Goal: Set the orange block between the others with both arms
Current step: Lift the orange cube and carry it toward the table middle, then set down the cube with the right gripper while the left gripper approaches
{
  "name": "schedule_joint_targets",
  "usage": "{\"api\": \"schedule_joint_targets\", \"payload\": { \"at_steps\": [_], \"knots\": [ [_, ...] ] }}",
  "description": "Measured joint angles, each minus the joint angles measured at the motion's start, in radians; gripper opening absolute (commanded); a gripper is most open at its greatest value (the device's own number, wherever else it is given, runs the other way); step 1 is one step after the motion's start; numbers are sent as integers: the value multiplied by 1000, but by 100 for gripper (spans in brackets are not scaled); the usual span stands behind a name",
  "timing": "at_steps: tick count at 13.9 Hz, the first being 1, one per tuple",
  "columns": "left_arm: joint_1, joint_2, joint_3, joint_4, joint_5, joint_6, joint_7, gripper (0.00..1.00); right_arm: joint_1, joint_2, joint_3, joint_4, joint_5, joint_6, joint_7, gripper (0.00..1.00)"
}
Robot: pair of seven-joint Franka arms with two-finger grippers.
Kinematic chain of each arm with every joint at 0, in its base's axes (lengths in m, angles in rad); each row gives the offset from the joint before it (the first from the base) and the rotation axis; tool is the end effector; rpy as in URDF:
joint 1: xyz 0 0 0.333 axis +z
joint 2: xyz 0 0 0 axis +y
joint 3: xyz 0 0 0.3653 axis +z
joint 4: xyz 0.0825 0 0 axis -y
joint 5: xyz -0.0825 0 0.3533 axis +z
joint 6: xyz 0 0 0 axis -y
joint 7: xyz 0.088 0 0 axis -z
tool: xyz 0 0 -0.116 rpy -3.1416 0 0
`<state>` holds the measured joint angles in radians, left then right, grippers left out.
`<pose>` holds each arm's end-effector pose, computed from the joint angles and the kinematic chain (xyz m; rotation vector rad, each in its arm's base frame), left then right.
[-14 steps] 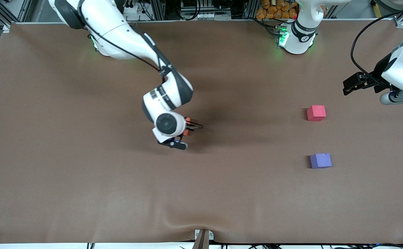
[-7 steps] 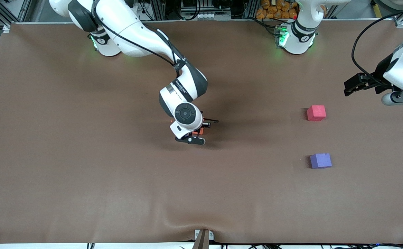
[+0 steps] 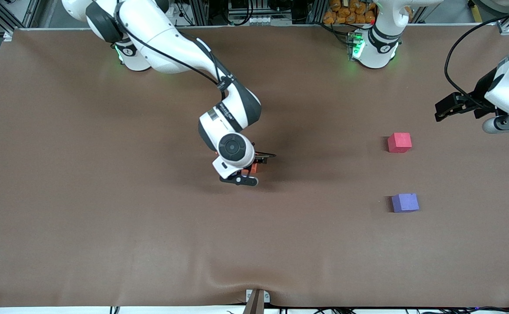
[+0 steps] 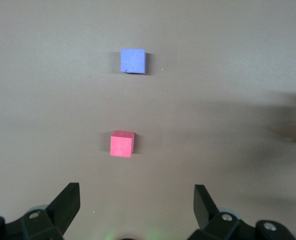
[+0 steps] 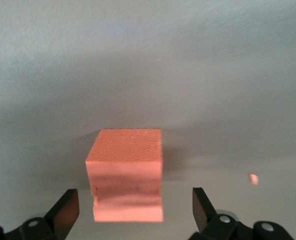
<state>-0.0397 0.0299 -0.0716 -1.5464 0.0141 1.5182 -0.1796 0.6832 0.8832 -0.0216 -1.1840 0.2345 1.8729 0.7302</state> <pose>0.5252 -0.0563 0.6554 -3.1183 -0.1070 0.0869 0.5762 0.4799 0.2764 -3.0741 0.2375 0.4279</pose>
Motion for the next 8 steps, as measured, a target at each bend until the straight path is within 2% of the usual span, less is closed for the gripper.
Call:
{"api": "schedule_joint_targets", "payload": {
  "at_steps": [2,5,8],
  "knots": [
    [-1,2,0,0,0,0,0,100,-46,-5,0,56,0,-108,-15,100],
    [-22,18,-5,0,-1,0,0,100,-122,-23,-3,84,0,-225,-138,100],
    [-117,72,-16,-1,-4,10,-17,100,-202,-52,-16,90,-9,-319,-349,100]
  ]
}}
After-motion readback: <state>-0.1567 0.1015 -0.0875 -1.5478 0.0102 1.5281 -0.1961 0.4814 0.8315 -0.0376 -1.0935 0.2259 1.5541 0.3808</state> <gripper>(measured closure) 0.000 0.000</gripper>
